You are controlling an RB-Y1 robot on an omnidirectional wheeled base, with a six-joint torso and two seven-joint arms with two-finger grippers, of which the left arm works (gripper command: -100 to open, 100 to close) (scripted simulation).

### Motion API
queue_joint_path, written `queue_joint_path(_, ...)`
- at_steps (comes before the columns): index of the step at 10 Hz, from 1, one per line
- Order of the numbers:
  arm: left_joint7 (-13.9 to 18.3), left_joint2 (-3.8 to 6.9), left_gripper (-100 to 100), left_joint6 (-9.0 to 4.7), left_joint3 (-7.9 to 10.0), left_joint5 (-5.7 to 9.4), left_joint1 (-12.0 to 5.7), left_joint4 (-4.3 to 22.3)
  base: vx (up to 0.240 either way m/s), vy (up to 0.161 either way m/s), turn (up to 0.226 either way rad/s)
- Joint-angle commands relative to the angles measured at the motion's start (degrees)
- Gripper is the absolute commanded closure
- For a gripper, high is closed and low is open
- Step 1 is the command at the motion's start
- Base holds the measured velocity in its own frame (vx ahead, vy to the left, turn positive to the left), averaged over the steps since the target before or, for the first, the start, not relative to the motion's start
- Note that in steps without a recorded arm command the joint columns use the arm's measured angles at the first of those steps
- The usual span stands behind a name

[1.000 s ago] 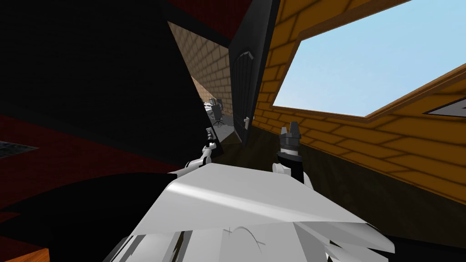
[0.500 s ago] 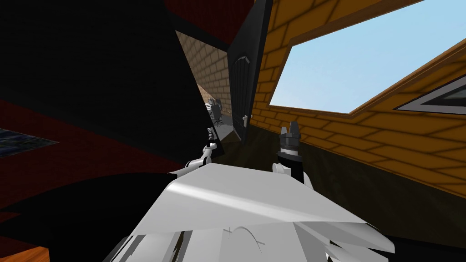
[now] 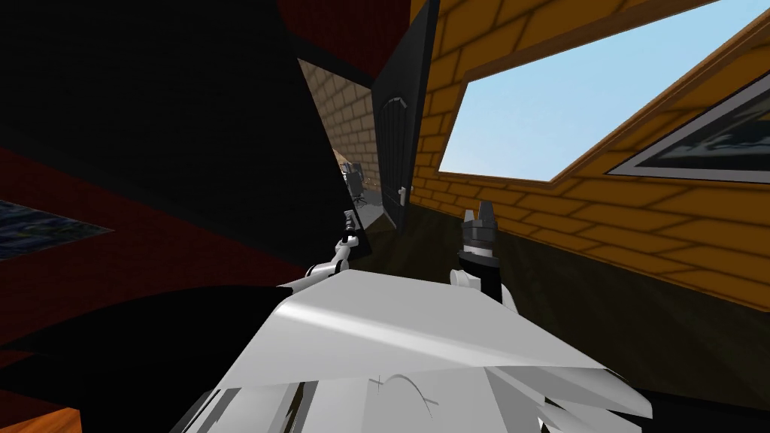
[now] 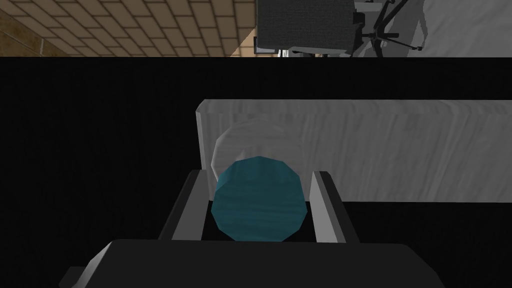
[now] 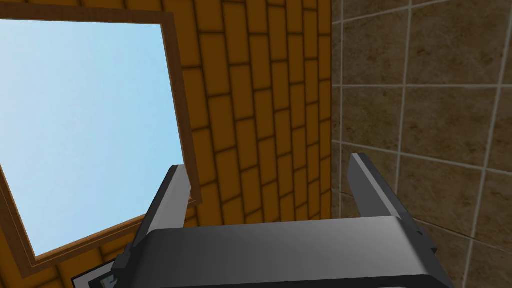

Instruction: Pull the door open

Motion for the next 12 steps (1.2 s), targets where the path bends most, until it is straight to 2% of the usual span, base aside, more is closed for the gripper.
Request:
queue_joint_path(1, 0.98, 0.33, 100, -0.27, -1.07, -0.19, 0.03, 0.21, -0.198, 0.045, -0.093)
queue_joint_path(4, 2.1, 0.7, 100, -0.34, -2.45, -0.45, 0.09, 0.25, -0.196, 0.058, -0.086)
queue_joint_path(5, 1.85, 0.44, 100, -0.27, -2.39, -0.47, -0.13, 0.28, -0.07, -0.001, -0.032)
queue_joint_path(7, 2.6, 0.56, 100, -0.27, -3.38, -0.68, 0.02, 0.45, -0.164, 0.038, -0.082)
queue_joint_path(12, 5.25, 1.57, 100, -0.6, -6.4, -1.23, 0.17, 0.59, -0.192, 0.046, -0.101)
